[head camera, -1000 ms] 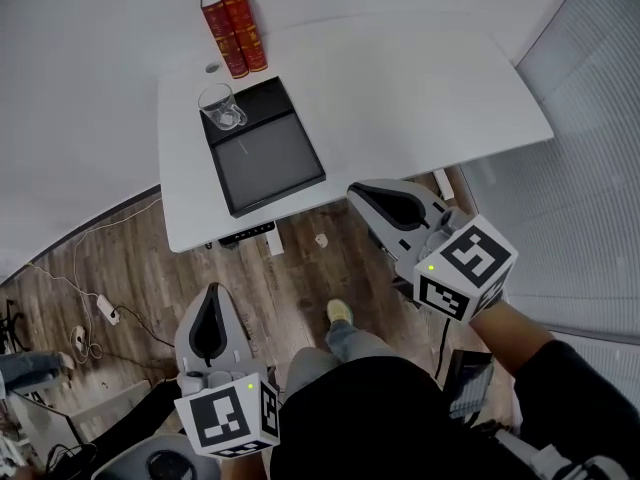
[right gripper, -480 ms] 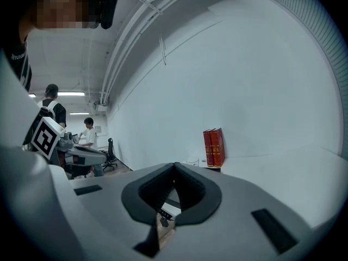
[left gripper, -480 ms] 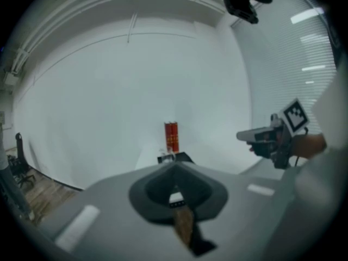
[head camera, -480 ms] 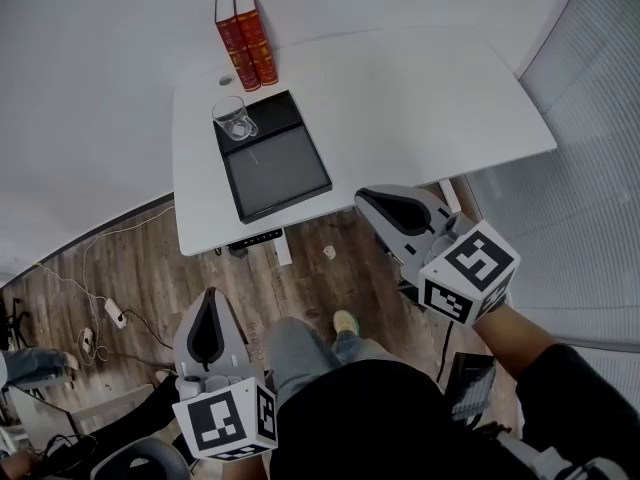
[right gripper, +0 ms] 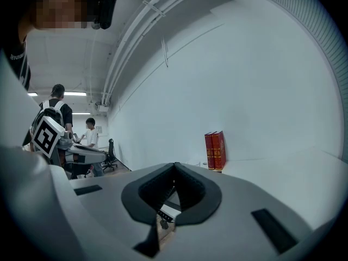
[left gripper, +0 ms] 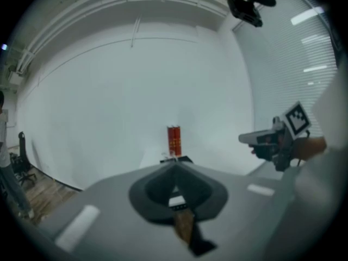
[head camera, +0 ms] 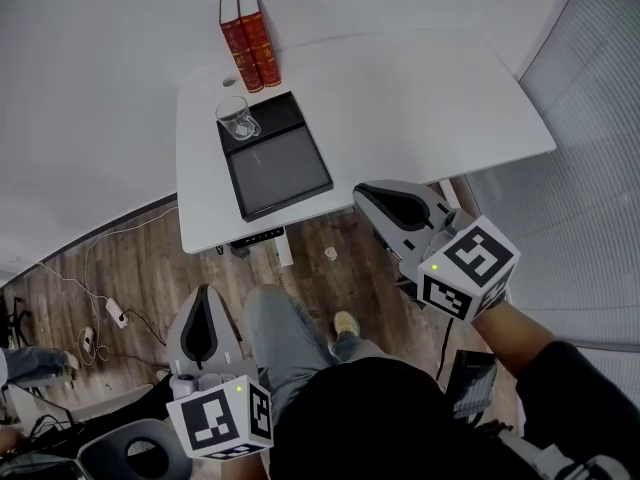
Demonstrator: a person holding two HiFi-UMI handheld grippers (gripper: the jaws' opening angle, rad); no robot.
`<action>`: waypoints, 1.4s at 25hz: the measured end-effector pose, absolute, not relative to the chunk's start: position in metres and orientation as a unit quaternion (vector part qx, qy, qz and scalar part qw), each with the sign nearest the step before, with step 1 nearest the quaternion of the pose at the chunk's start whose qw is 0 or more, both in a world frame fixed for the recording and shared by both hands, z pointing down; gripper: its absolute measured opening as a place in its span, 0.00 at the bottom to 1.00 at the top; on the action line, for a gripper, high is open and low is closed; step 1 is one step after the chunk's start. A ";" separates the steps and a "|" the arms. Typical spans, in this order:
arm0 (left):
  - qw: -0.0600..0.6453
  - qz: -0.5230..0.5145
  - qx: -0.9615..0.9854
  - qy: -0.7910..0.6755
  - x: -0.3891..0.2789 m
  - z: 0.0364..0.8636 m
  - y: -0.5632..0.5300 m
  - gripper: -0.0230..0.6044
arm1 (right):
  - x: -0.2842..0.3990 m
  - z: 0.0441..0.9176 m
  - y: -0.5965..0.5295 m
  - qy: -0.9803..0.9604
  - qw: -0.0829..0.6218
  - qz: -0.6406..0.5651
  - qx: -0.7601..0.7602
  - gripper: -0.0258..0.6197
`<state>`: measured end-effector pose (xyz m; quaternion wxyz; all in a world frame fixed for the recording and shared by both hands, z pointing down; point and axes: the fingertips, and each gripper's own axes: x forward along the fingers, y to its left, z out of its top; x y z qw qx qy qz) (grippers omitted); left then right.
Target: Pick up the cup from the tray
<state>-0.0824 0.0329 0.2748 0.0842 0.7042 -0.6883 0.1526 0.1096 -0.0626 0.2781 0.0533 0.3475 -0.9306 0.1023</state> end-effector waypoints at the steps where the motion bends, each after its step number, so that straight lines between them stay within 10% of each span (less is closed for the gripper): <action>1: 0.083 0.152 0.705 -0.688 -0.082 0.273 0.034 0.04 | 0.110 0.277 -0.062 -0.931 0.052 0.101 0.348 0.06; 35: 0.063 0.134 0.708 -0.690 -0.088 0.256 0.017 0.04 | 0.096 0.264 -0.079 -0.934 0.044 0.087 0.342 0.06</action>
